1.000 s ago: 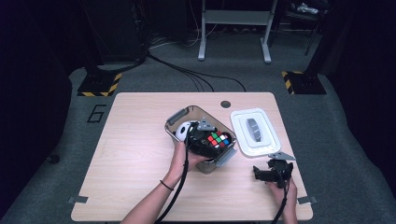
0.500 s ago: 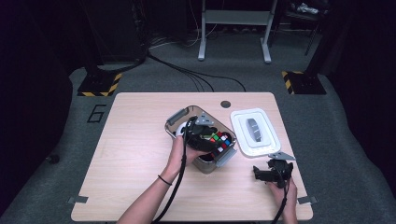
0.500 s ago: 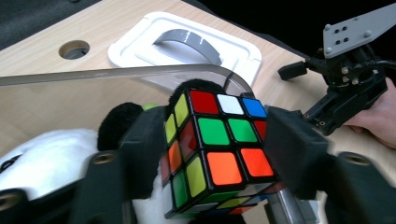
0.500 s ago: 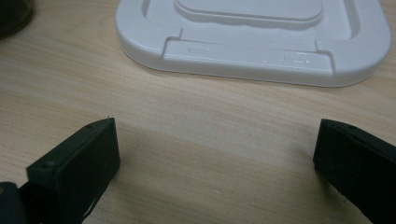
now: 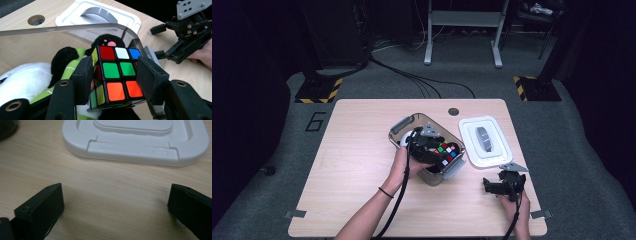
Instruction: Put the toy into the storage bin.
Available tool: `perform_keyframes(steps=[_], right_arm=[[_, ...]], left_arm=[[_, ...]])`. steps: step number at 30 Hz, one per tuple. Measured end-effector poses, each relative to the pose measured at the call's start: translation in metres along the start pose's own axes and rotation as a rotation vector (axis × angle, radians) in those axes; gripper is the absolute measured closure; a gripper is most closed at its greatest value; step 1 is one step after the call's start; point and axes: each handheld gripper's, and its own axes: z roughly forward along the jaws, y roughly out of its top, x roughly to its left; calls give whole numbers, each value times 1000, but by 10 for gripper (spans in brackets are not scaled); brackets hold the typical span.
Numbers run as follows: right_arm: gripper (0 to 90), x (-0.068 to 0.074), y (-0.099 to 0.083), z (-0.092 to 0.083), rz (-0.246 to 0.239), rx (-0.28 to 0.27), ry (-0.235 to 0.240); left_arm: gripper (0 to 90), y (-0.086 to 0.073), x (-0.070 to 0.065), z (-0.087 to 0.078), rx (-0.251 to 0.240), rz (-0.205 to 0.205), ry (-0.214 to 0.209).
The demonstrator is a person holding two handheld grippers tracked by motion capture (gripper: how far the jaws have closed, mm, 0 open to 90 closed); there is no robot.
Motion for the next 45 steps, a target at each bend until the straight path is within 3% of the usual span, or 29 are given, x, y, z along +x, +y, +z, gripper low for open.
perform_keyframes(steps=[9,15,21,33,40,45], right_arm=[[0,0,0,0,0,0,0],[0,0,0,0,-3,-1,3],[0,0,0,0,-3,0,2],[0,-2,2,0,-13,21,5],[0,-4,5,-1,-1,34,31],[0,-6,12,-4,-2,19,47]], left_arm=[[473,5,-3,-5,-11,-3,4],[237,7,-1,-16,-9,-44,42],[184,-5,10,-36,-8,-61,74],[138,-48,32,-85,-30,-107,174],[81,-92,46,-108,-9,-173,251],[35,-132,55,-117,32,-228,313]])
